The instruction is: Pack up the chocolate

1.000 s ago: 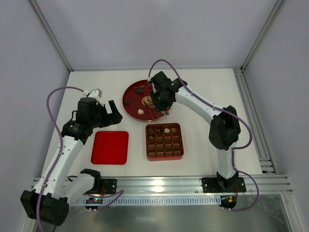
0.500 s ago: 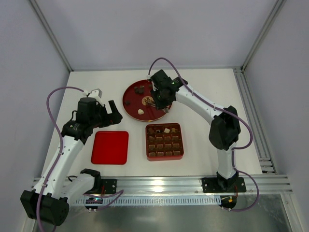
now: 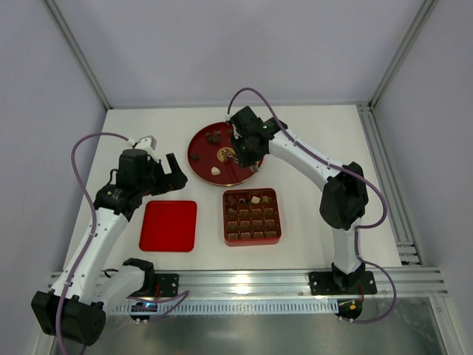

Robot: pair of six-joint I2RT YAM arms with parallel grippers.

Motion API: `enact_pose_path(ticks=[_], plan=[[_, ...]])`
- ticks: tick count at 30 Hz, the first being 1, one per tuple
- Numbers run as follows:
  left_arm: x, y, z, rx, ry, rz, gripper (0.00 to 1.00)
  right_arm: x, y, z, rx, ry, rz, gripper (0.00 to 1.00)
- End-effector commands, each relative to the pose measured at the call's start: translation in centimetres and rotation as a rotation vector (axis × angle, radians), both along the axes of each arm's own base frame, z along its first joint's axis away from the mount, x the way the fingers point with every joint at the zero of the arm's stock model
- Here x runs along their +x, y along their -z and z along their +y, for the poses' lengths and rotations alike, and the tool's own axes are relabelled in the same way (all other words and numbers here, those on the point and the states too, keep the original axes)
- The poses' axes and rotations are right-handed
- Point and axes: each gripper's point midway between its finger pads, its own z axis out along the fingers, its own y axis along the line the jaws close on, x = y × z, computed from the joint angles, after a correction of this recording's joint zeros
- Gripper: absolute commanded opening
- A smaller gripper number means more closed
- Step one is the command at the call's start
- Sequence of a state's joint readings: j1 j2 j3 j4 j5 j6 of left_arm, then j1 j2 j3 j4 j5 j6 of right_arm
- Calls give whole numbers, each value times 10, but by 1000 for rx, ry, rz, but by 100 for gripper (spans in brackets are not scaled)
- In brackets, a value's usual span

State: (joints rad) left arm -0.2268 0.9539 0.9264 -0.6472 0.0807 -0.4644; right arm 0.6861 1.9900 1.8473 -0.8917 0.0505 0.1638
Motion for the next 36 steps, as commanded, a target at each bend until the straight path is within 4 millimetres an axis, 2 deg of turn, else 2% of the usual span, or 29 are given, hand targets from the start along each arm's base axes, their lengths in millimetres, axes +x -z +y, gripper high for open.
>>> enact_pose_path(ticks=[1, 12, 20, 26, 27, 32, 34, 35, 36], plan=[[2, -2, -2, -9, 7, -13, 100, 5, -44, 3, 62, 7, -93, 28], [2, -1, -2, -8, 9, -11, 100, -6, -61, -7, 96, 16, -107, 28], [2, -1, -1, -6, 5, -11, 100, -24, -69, -19, 110, 21, -99, 28], [2, -2, -1, -7, 7, -12, 100, -45, -80, -30, 140, 22, -90, 28], [1, -2, -2, -8, 7, -12, 100, -49, -77, -33, 135, 24, -82, 28], [2, -3, -1, -8, 4, -18, 100, -69, -92, -47, 163, 35, -92, 28], [1, -2, -1, -5, 4, -13, 100, -82, -90, -47, 188, 15, -58, 28], [1, -3, -1, -7, 3, -15, 100, -88, -96, -49, 204, 17, -66, 28], [2, -3, -1, -6, 4, -17, 100, -93, -92, -52, 199, 16, -56, 28]])
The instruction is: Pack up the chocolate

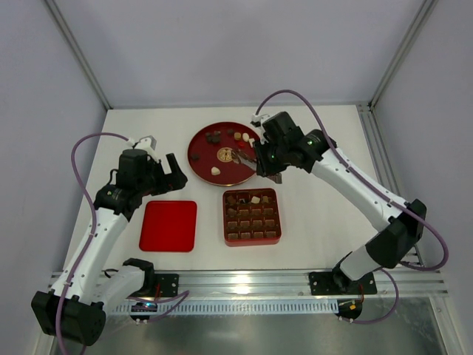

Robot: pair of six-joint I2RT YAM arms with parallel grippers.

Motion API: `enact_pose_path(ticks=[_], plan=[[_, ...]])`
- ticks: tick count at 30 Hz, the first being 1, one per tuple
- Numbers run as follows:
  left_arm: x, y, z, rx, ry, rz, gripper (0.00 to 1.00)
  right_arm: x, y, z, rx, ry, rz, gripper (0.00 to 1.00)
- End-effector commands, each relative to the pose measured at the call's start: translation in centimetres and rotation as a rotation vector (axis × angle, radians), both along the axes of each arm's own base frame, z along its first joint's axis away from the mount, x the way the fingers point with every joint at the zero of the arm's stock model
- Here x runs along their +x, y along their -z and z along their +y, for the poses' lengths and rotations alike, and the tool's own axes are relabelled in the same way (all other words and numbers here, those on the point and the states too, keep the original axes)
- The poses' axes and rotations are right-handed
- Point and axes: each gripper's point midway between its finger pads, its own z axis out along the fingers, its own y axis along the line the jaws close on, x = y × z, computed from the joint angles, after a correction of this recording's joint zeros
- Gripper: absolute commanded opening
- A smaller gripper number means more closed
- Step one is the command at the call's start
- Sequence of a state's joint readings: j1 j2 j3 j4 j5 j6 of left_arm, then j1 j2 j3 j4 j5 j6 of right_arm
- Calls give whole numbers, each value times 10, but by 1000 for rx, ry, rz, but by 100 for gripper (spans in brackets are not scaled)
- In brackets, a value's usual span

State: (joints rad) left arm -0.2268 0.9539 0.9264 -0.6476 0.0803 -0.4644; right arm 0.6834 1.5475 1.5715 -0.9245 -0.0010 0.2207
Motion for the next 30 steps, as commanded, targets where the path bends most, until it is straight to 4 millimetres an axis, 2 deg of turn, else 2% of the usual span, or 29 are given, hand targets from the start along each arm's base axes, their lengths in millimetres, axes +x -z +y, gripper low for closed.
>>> enact_pose_path(ticks=[1, 5, 17, 22, 30], plan=[[1, -3, -1, -6, 4, -18, 100, -20, -14, -5, 57, -6, 0, 28], [2, -4, 0, -5, 0, -21, 100, -41, -14, -15, 68, -6, 15, 28], [2, -4, 2, 1, -6, -24, 100, -98, -7, -25, 60, -38, 48, 28], [2, -6, 3, 6, -13, -32, 100, -117, 0, -29, 64, -47, 70, 28], [2, -5, 4, 10, -15, -29, 100, -131, 19, -32, 43, -35, 84, 28]])
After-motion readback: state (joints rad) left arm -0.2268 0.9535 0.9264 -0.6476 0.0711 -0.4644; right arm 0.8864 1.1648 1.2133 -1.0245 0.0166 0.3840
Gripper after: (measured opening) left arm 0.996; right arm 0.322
